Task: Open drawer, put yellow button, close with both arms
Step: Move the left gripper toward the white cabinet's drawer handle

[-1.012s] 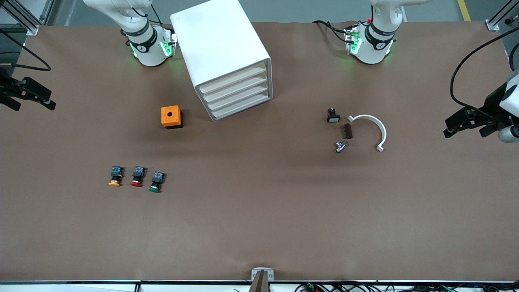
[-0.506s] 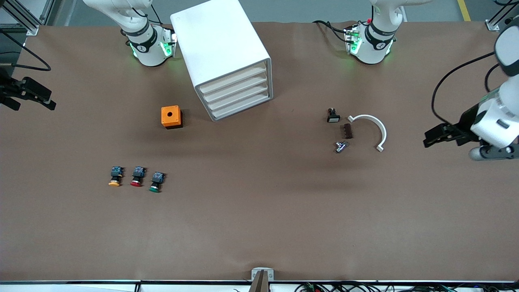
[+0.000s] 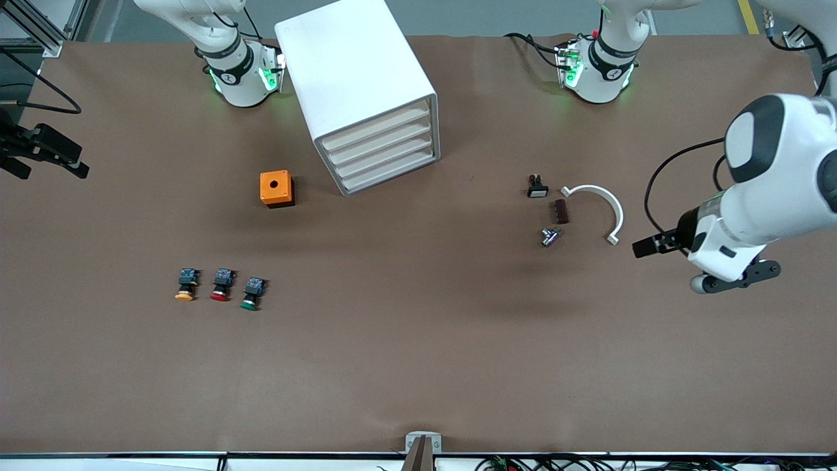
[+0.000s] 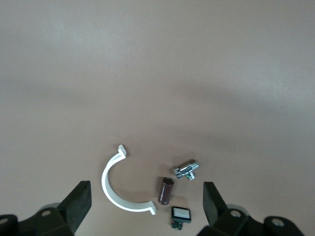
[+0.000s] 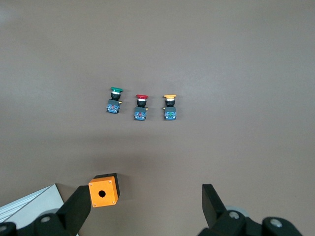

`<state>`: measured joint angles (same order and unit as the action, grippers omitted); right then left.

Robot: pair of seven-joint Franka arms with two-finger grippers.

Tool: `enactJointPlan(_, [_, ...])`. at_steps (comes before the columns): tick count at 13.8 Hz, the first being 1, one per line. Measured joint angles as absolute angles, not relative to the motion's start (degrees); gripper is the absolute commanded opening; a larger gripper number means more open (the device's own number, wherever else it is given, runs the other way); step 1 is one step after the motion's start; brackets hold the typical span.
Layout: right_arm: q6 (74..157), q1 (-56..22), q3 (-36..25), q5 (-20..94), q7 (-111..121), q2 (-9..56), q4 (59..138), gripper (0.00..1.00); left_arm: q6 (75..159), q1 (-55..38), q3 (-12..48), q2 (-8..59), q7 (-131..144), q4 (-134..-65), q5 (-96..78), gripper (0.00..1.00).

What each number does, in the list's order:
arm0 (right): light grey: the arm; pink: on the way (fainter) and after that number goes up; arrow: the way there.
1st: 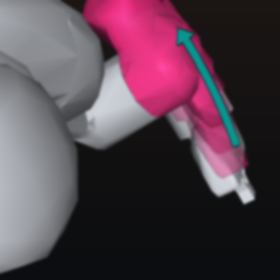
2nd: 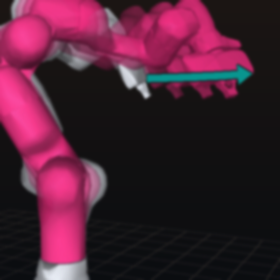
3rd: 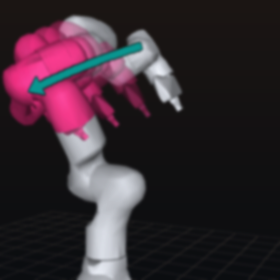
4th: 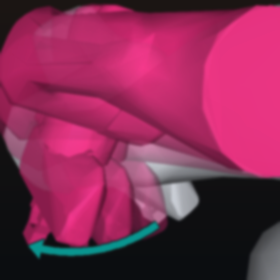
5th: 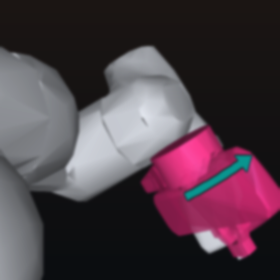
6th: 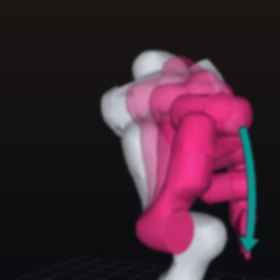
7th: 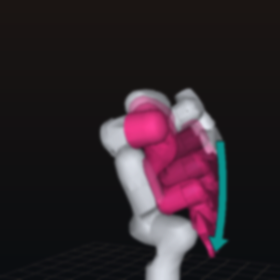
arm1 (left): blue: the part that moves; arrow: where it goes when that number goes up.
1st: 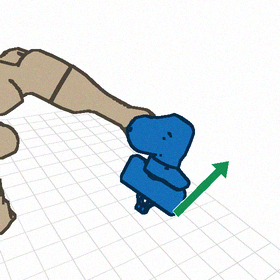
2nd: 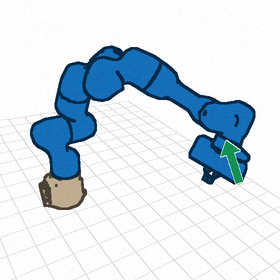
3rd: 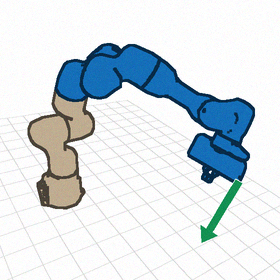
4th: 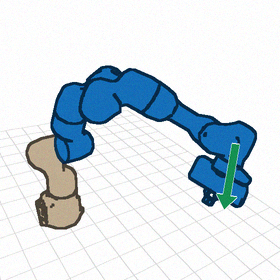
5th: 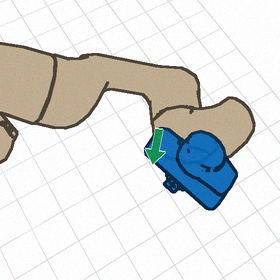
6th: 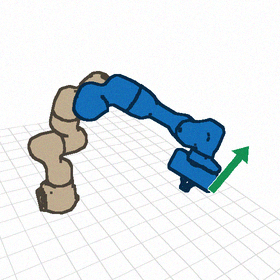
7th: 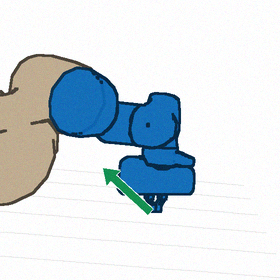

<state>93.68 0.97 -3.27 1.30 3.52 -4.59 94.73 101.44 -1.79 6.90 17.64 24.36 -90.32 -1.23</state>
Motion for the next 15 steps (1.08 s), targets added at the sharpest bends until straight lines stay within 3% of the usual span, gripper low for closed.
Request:
enactJointPlan(9, [93.60,0.36,-3.03,1.34,2.44,-4.33,94.17,1.00,94.00,-7.18,6.99,25.65,54.48,-80.87,-5.85,1.00])
enactJointPlan(15, [92.57,0.36,-3.05,1.34,2.52,-4.25,94.17,1.00,92.91,-8.14,7.03,28.42,88.64,-79.44,-16.55,1.00])
